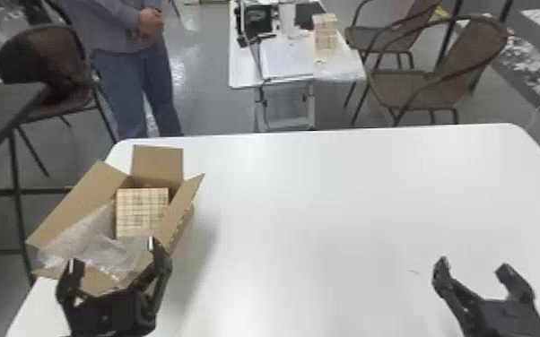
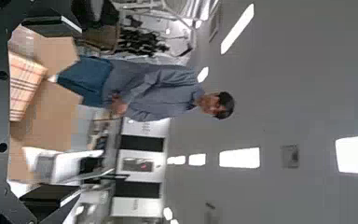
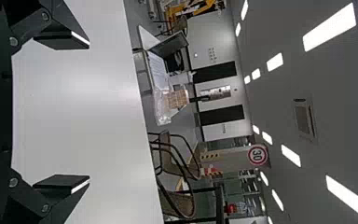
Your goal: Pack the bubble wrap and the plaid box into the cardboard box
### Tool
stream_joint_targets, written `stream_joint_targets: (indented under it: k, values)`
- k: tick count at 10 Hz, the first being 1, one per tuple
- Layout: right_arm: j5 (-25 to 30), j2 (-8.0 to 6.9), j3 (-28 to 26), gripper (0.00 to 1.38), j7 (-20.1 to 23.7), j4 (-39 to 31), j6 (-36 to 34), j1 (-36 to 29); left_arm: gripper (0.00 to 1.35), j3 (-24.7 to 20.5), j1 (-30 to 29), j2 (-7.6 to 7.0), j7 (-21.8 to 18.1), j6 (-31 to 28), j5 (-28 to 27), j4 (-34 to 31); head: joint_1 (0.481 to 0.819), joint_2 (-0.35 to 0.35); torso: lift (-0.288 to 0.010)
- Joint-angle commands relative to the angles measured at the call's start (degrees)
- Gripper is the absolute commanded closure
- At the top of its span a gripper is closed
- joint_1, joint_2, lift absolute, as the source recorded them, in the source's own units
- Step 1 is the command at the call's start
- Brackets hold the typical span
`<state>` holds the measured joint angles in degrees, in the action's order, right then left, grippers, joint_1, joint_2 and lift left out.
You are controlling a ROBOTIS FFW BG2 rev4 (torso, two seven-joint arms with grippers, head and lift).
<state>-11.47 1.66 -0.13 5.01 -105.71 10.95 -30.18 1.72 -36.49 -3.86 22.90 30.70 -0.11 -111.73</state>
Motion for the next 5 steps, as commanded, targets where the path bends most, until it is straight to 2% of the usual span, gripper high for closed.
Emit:
stream_joint_targets:
  k: [1, 3, 4, 5]
  values:
    - [0.0, 0.1, -0.1, 0.26, 0.0, -1.6, -0.1, -3.6, 0.14, -1.6, -6.0, -0.53, -2.7, -7.4, -0.6, -4.4, 0.695, 0.104, -0.102]
    - [-0.2, 0.71, -0.1, 0.27, 0.4, -3.2, -0.3, -6.6, 0.14, -1.5, -9.6, -3.34, -4.7, -13.7, -0.4, -7.0, 0.695, 0.101, -0.102]
    - [-0.1, 1.24, -0.1, 0.27, 1.0, -4.6, -1.6, -8.2, 0.14, -1.3, -11.1, -3.87, -4.7, -15.7, -0.1, -8.2, 0.695, 0.101, -0.102]
    - [0.1, 1.59, -0.1, 0.27, 1.1, -6.0, -2.3, -10.6, 0.14, -1.0, -12.7, -2.99, -4.1, -15.8, 0.8, -8.3, 0.695, 0.106, -0.102]
